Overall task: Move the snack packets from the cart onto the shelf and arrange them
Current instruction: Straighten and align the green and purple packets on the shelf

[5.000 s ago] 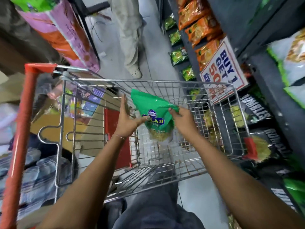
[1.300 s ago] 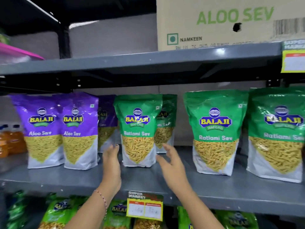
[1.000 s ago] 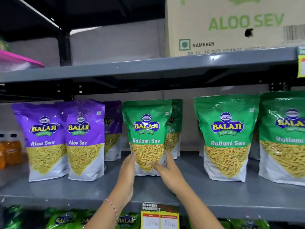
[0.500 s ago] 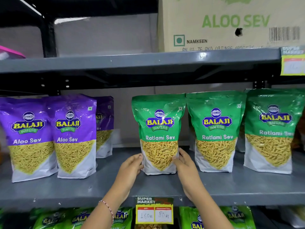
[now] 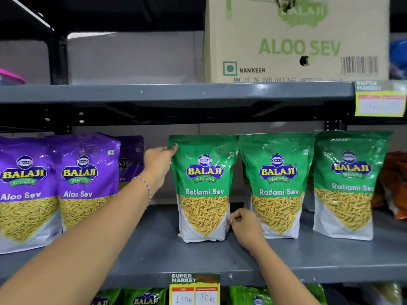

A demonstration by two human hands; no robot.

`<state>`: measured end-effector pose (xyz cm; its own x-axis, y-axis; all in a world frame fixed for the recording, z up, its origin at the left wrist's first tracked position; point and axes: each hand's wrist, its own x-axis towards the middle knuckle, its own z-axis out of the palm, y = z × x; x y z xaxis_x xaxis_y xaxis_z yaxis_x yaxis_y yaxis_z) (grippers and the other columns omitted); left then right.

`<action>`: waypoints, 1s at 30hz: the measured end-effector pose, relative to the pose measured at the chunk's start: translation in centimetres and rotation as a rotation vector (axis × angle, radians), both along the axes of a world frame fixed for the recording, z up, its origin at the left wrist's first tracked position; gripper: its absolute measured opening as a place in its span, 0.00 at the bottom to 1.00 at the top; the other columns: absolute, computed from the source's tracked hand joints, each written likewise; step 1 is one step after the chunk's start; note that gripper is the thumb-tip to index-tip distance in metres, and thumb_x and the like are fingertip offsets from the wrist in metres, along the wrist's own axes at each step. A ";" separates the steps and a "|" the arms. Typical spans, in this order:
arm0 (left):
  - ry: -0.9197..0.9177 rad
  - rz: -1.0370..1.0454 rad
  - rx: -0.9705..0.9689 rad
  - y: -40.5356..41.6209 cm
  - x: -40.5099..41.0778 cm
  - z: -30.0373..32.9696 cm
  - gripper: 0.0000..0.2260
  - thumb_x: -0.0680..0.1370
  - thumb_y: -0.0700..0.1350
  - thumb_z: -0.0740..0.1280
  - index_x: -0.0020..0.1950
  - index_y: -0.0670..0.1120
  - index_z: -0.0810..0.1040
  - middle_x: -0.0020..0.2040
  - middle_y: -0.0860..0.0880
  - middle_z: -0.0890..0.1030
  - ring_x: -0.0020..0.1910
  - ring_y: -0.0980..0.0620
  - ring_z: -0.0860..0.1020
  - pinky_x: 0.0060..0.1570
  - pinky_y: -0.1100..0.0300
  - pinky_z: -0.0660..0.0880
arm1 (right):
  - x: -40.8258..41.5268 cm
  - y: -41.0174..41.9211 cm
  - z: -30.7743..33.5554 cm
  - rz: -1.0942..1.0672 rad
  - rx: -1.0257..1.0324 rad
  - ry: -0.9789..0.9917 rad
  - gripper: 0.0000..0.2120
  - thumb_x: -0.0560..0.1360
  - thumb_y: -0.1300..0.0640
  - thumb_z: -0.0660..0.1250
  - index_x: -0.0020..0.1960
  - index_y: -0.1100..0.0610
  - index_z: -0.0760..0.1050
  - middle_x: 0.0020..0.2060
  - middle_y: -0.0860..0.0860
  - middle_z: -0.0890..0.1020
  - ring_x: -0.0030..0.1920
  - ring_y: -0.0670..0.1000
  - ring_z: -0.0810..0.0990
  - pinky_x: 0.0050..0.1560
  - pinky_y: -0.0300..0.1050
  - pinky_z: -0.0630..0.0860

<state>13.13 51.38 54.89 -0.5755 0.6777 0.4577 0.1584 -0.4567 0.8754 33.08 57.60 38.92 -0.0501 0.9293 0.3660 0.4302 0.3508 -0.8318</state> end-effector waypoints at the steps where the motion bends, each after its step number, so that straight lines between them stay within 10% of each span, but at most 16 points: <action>1: 0.001 0.026 0.009 0.1 0.0 0.2 0.17 0.75 0.45 0.70 0.61 0.37 0.78 0.59 0.46 0.81 0.54 0.52 0.75 0.60 0.62 0.66 | -0.1 0.0 0.0 -0.010 0.003 -0.012 0.07 0.75 0.63 0.67 0.39 0.57 0.75 0.35 0.53 0.79 0.36 0.51 0.75 0.32 0.41 0.67; 6: -0.091 0.091 0.092 0.8 0.6 -0.4 0.11 0.75 0.42 0.71 0.55 0.38 0.82 0.38 0.56 0.77 0.48 0.54 0.75 0.50 0.64 0.68 | 0.0 -0.3 0.1 -0.042 -0.013 -0.012 0.07 0.75 0.63 0.67 0.38 0.58 0.74 0.38 0.56 0.79 0.37 0.52 0.74 0.32 0.41 0.66; 18: -0.209 0.118 0.147 1.8 0.6 -1.2 0.05 0.73 0.45 0.73 0.46 0.44 0.82 0.38 0.53 0.80 0.39 0.57 0.75 0.36 0.66 0.68 | 0.0 -0.1 0.1 -0.043 -0.024 -0.004 0.03 0.75 0.62 0.66 0.43 0.59 0.78 0.47 0.59 0.84 0.41 0.52 0.76 0.31 0.38 0.65; 25: -0.210 0.068 0.136 1.2 0.8 -0.9 0.11 0.74 0.43 0.71 0.54 0.42 0.81 0.51 0.47 0.83 0.52 0.50 0.80 0.49 0.61 0.73 | 0.6 -0.7 0.4 0.047 -0.074 0.073 0.02 0.76 0.61 0.67 0.47 0.58 0.78 0.46 0.55 0.83 0.45 0.51 0.77 0.35 0.38 0.69; 30: 0.122 0.474 0.382 -0.5 3.6 -1.6 0.14 0.73 0.47 0.69 0.58 0.49 0.75 0.59 0.48 0.77 0.58 0.47 0.75 0.61 0.49 0.71 | 6.4 -3.0 0.0 -0.021 0.104 0.353 0.04 0.74 0.59 0.69 0.42 0.54 0.81 0.32 0.47 0.84 0.36 0.49 0.82 0.40 0.42 0.76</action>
